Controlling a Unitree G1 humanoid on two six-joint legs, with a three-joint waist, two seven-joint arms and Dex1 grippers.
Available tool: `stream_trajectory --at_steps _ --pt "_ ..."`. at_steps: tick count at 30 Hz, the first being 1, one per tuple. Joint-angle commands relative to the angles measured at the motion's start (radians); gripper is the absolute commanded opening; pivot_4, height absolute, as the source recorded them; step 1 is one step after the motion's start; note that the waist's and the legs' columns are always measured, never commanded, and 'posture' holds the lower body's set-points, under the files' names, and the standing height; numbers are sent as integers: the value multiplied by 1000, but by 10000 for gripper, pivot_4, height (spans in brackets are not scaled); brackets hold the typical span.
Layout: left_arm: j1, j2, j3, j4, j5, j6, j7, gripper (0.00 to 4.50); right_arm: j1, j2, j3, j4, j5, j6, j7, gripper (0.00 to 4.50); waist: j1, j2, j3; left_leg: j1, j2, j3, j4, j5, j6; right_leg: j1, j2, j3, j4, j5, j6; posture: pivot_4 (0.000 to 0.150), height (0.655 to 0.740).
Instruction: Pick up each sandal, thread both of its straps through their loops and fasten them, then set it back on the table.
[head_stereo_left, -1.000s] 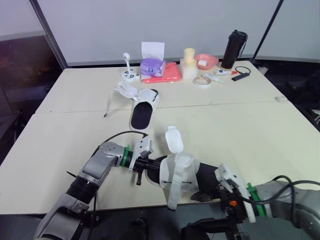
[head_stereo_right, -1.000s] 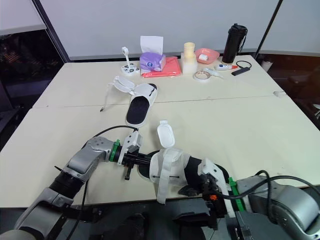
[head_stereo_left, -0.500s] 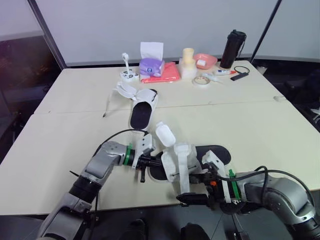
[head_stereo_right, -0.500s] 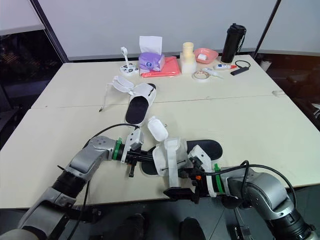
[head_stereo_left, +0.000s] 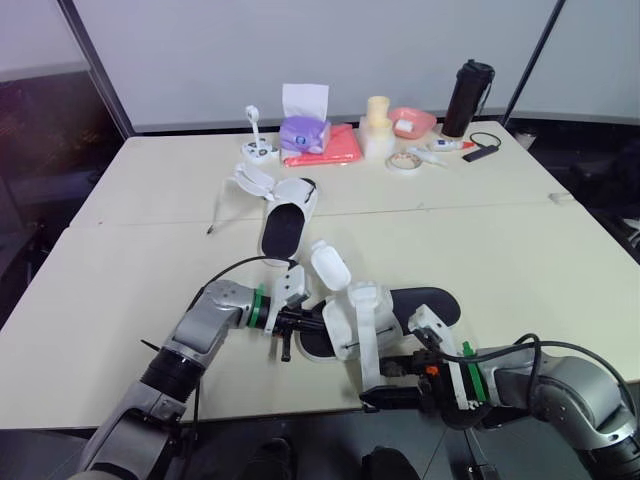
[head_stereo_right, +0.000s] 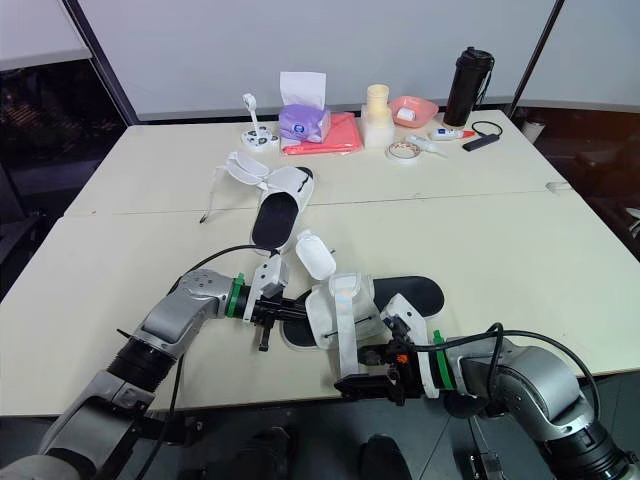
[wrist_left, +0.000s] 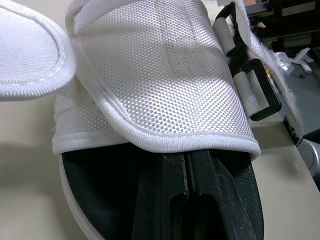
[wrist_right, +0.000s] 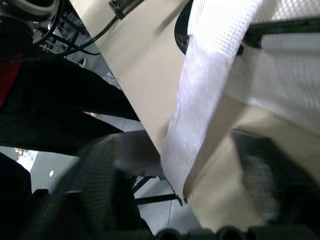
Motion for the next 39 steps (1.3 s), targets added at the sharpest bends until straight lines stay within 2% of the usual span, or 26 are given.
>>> stream_trajectory --at_steps 1,4,5,10,13,17,20,23,28,33,39 --pt "-9 -3 5 16 10 -11 0 0 3 9 -11 -27 21 1 6 16368 1 0 0 0 0 0 0 0 0 0 0 0 0 0 0 1500 7344" --pt "-8 -6 4 19 13 -17 3 0 2 30 7 -8 7 -5 0 953 1 0 0 0 0 0 0 0 0 0 0 0 0 0 0 1500 7344" --pt "-8 -6 4 18 13 -17 3 0 3 34 10 -5 2 -8 -1 411 1 0 0 0 0 0 0 0 0 0 0 0 0 0 0 1500 7344" --pt "-5 -5 6 18 13 -18 7 0 -14 24 -26 -24 13 -1 2 411 1 0 0 0 0 0 0 0 0 0 0 0 0 0 0 1500 7344" --pt "-3 -5 6 20 15 -20 8 0 -64 -29 -81 -73 65 21 40 411 1 0 0 0 0 0 0 0 0 0 0 0 0 0 0 1500 7344" --pt "-4 -11 3 25 17 -23 11 0 -175 -90 -134 -87 173 94 72 411 1 0 0 0 0 0 0 0 0 1 0 0 0 0 0 1500 7344" --pt "-2 -18 1 28 19 -29 16 0 -347 -97 -140 28 209 157 81 411 1 0 0 0 0 -1 0 0 0 1 0 -1 0 0 0 1500 7344" --pt "4 -22 0 24 21 -32 19 0 -475 -89 -113 164 178 182 96 411 3 0 0 0 0 0 1 0 0 1 -1 0 -1 0 0 1500 7344" --pt "12 -21 5 16 22 -36 27 0 -579 -94 -7 311 70 130 184 411 5 0 0 -1 0 0 0 -1 1 1 -1 -1 -1 0 1 1500 7344" --pt "21 -16 9 7 20 -33 34 0 -606 -112 83 351 -26 79 276 411 0 0 0 -1 -1 0 0 -1 1 0 -1 -1 -1 1 1 1500 7344" --pt "32 -15 12 -6 18 -27 43 0 -620 -123 119 376 -71 98 334 411 -1 0 0 0 -1 0 0 -1 1 0 -1 -1 -1 1 1 1500 7344"
